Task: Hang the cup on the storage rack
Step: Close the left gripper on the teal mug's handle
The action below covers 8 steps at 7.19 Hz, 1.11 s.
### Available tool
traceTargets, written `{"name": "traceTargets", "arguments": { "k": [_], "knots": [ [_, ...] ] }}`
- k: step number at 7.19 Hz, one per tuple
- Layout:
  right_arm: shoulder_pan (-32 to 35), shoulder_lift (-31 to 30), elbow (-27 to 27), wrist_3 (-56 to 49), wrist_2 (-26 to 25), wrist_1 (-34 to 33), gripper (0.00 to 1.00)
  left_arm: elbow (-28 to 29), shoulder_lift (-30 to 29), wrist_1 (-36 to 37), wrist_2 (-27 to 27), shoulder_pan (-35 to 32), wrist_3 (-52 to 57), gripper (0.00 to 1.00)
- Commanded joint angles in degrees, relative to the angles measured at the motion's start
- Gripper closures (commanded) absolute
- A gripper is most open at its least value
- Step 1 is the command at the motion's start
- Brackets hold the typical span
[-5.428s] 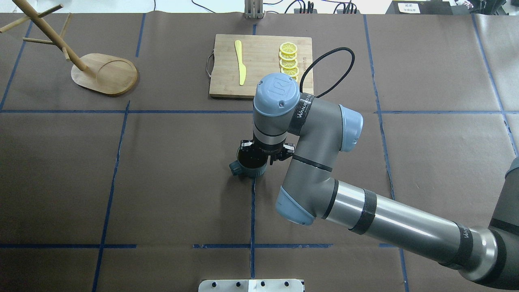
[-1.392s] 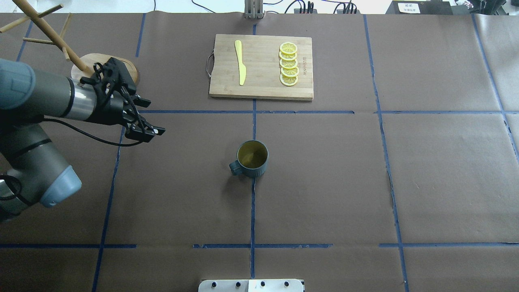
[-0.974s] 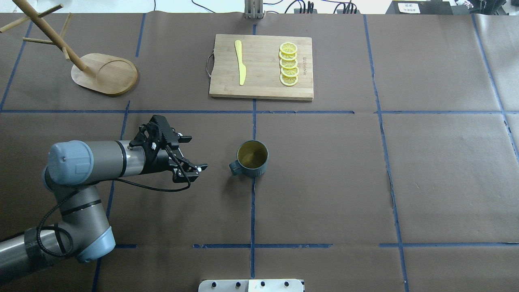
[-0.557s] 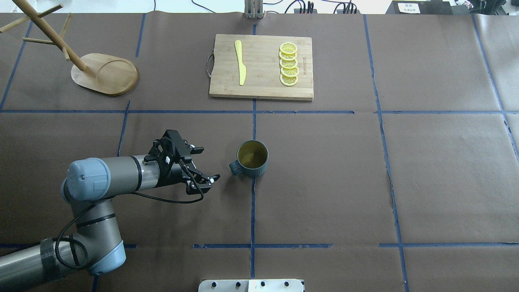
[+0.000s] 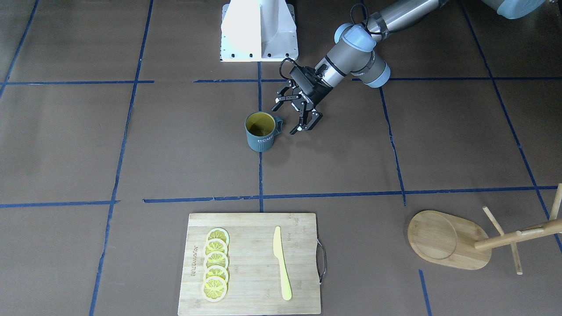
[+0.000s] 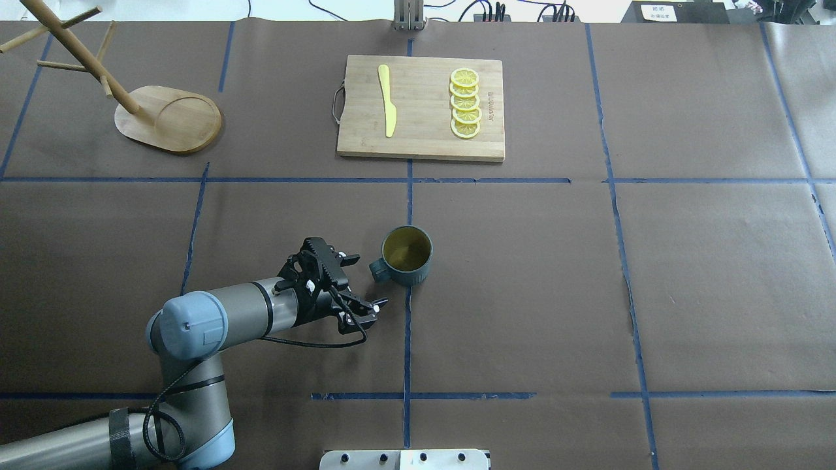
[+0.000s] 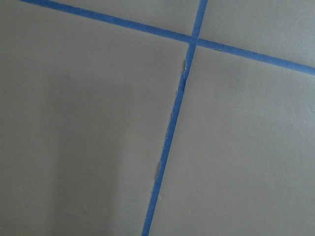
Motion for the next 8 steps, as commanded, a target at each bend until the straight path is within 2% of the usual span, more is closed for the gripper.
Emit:
{"name": "traceTargets", "arguments": {
  "k": [1,3,5,6,7,8],
  "knots": [
    [0.0,0.0,0.0,0.0,0.0,0.0,0.0,0.3,-0.8,-1.8,1.4,0.2,0.0,0.01],
    [0.0,0.1,0.0,0.0,0.0,-0.1,0.0,2.9,-3.2,-1.9,1.4,0.3,0.2,0.01],
    [0.0,0.1,0.0,0.1,0.0,-0.1,0.0,3.3,-3.2,-1.8,1.4,0.3,0.4,0.06],
    [0.0,0.1,-0.1,0.0,0.0,-0.1,0.0,3.6,-3.2,-1.5,1.5,0.3,0.5,0.17],
    [0.0,0.0,0.0,-0.1,0.0,-0.1,0.0,3.7,-3.2,-1.1,1.5,0.2,0.6,0.44],
    [0.0,0.0,0.0,-0.2,0.0,0.0,0.0,3.8,-3.0,-1.1,1.5,0.1,0.5,0.75]
  ]
}}
